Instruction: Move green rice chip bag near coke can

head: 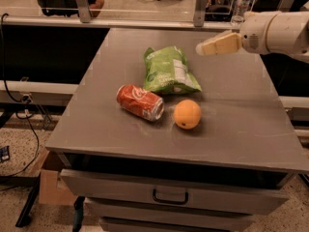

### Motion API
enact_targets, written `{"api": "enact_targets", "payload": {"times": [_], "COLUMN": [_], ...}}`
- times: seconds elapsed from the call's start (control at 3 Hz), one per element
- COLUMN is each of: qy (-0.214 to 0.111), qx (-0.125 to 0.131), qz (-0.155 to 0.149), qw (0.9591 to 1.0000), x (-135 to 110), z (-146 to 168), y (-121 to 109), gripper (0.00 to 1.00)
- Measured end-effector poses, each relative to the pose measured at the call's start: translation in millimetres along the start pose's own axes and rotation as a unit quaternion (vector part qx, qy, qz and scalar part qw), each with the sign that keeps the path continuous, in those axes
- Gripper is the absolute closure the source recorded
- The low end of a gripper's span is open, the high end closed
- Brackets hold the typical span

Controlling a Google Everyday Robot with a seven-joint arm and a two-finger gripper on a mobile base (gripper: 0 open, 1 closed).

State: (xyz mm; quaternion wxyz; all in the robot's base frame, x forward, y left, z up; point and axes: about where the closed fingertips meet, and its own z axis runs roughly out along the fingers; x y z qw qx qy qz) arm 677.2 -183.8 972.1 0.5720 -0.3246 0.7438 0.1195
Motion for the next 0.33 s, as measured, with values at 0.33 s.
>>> {"api": "enact_targets", "payload": {"times": [0.33], "qy": [-0.016], "qx": [0.029], "qz": [-0.001], "qw": [0.9994], "x": [-9.3], "z": [1.4], "y": [-14.2], "gripper": [0.00]}}
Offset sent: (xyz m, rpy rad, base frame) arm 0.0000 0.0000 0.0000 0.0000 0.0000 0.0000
